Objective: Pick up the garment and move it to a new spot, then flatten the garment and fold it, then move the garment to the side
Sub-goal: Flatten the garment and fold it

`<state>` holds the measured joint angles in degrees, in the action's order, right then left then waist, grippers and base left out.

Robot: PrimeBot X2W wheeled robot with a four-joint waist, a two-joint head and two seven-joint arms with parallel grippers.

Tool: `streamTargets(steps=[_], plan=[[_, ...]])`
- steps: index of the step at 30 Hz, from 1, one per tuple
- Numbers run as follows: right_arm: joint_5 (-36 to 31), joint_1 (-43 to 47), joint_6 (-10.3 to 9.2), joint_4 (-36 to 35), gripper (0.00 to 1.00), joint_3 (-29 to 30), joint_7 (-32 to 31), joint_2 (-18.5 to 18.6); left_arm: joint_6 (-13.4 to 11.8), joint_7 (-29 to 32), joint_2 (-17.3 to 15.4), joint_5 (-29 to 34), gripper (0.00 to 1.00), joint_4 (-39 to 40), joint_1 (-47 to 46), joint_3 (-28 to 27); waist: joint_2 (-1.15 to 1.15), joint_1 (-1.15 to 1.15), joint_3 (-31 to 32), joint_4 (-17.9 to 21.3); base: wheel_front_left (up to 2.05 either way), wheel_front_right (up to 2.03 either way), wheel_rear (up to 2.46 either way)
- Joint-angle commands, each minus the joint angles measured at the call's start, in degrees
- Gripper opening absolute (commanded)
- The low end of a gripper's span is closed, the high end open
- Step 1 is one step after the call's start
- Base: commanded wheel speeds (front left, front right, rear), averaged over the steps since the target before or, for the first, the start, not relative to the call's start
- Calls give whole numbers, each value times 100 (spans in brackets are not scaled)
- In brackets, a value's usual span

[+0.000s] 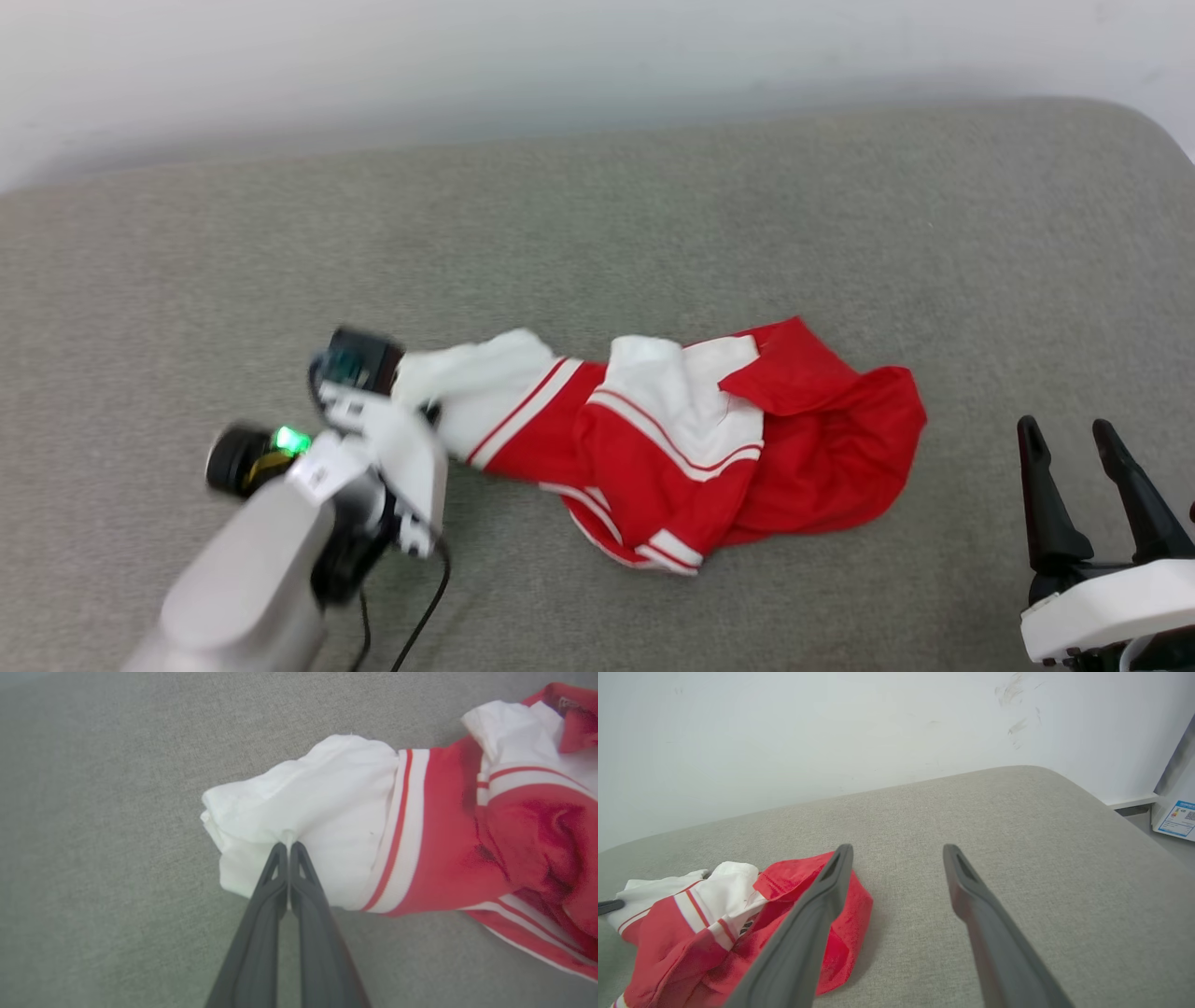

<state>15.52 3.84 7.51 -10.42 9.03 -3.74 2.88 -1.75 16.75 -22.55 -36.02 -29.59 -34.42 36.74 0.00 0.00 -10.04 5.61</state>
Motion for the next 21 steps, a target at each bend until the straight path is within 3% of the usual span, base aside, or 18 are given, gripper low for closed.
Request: streamTargets(steps=[1, 9, 16, 17, 18, 19, 21], plan=[[-15, 80, -4, -49, 100, 41, -64, -1, -205, -48, -120, -127, 0, 262, 467, -114, 0, 0, 256, -254, 0, 0, 0], [-59, 296, -4, -196, 100, 81, -288, 0, -1077, -185, -355, -735, 0, 1445, 2488, -516, 0, 0, 669, -512, 0, 0, 0], [-112, 444, -4, -306, 100, 32, -473, -1, -1397, -234, -320, -967, 0, 1855, 3472, -516, 0, 0, 939, -540, 0, 0, 0], [-115, 467, -4, -325, 100, 37, -484, -1, -1381, -209, -295, -1003, 12, 1885, 3543, -486, 0, 0, 964, -550, 0, 0, 0], [-116, 483, -4, -336, 100, 44, -513, -1, -1357, -184, -281, -1019, 75, 1923, 3585, -456, 0, 0, 991, -559, 0, 0, 0], [-120, 507, -4, -360, 100, 42, -529, -1, -1359, -200, -290, -1008, 100, 1977, 3593, -449, 0, 0, 1006, -563, 0, 0, 0], [-125, 546, -4, -392, 100, 40, -559, -1, -1408, -332, -319, -884, 100, 2069, 3501, -459, 0, 0, 1022, -574, 0, 0, 0]])
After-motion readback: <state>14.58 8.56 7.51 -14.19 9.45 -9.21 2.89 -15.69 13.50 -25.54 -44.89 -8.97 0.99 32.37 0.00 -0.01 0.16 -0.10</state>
